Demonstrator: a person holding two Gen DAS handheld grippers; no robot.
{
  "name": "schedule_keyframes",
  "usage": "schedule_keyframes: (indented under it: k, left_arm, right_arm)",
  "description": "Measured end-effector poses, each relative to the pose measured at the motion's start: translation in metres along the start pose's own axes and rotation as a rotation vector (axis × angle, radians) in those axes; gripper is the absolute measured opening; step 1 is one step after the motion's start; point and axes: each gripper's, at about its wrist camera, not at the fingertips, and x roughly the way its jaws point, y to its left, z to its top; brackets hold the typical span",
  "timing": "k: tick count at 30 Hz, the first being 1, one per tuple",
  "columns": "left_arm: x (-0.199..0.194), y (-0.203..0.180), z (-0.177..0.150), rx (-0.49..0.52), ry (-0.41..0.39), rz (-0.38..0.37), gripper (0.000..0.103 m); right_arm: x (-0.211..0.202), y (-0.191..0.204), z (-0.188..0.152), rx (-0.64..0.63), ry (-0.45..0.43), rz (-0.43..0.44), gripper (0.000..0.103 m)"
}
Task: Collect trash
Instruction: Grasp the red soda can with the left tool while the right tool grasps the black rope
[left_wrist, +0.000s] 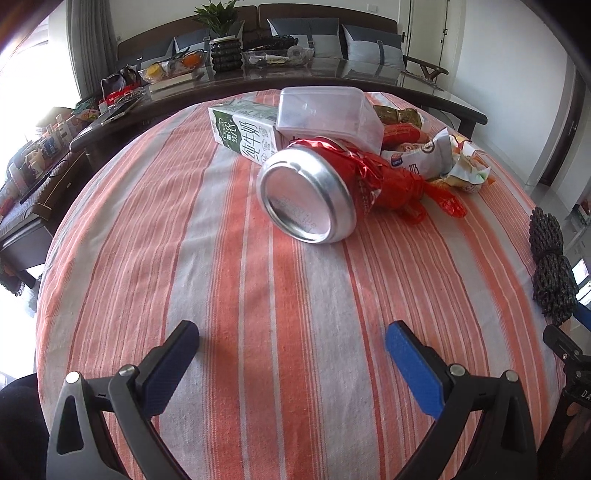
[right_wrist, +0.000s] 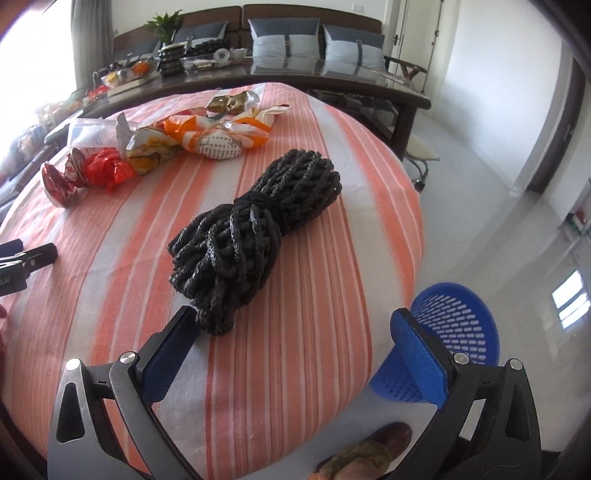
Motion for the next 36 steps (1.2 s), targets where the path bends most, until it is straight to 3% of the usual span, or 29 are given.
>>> schedule_keyframes:
  k: [3,6,7,11,16,19,25,28,32,34,36]
  left_arm:
    - [-0.003,0.01,0.005,0.023,0.04,-0.087,0.103]
    - [-0.014,0.028,0.015,-0.045,-0.004,-0.236,0.103]
    - [-0.016,0.029,0.021,-0.04,-0.021,-0.249,0.103]
    - [-0.01,0.02,0.052,0.054,-0.066,-0.185,0.103]
    - [0.002,0.019,0.075,0.056,-0.08,-0.197,0.103]
    - [0.001,0.026,0.069,0.057,-0.078,-0.132,0.103]
    - [-0.016,0.087,0.049,-0.046,-0.081,-0.078,0.103]
    - [-0.026,0.102,0.047,-0.07,-0.1,-0.142,0.103]
    - [-0.028,0.079,0.052,0.003,-0.1,-0.283,0.103]
    - [-0.021,0.057,0.057,0.064,-0.092,-0.282,0.103]
    - [-0.012,0.037,0.06,0.124,-0.079,-0.211,0.103]
  right_arm:
    - [-0.005,-0.002,-0.006,0.019,0.01,0.028,0.103]
    - [-0.012,0.0,-0.013,0.027,0.002,0.034,0.103]
    - [-0.013,-0.001,-0.014,0.034,0.0,0.038,0.103]
    - [-0.018,0.002,-0.016,0.058,-0.013,0.06,0.103]
    - [-0.026,0.007,-0.008,0.044,-0.054,0.062,0.103]
    - [-0.028,0.006,-0.005,0.05,-0.06,0.063,0.103]
    - [-0.028,0.003,-0.006,0.049,-0.06,0.056,0.103]
    - [-0.027,0.004,-0.007,0.056,-0.058,0.063,0.103]
    - [-0.029,0.009,-0.001,0.057,-0.06,0.086,0.103]
    - [-0.032,0.01,0.004,0.056,-0.06,0.098,0.103]
    - [-0.032,0.006,0.013,0.077,-0.046,0.128,0.103]
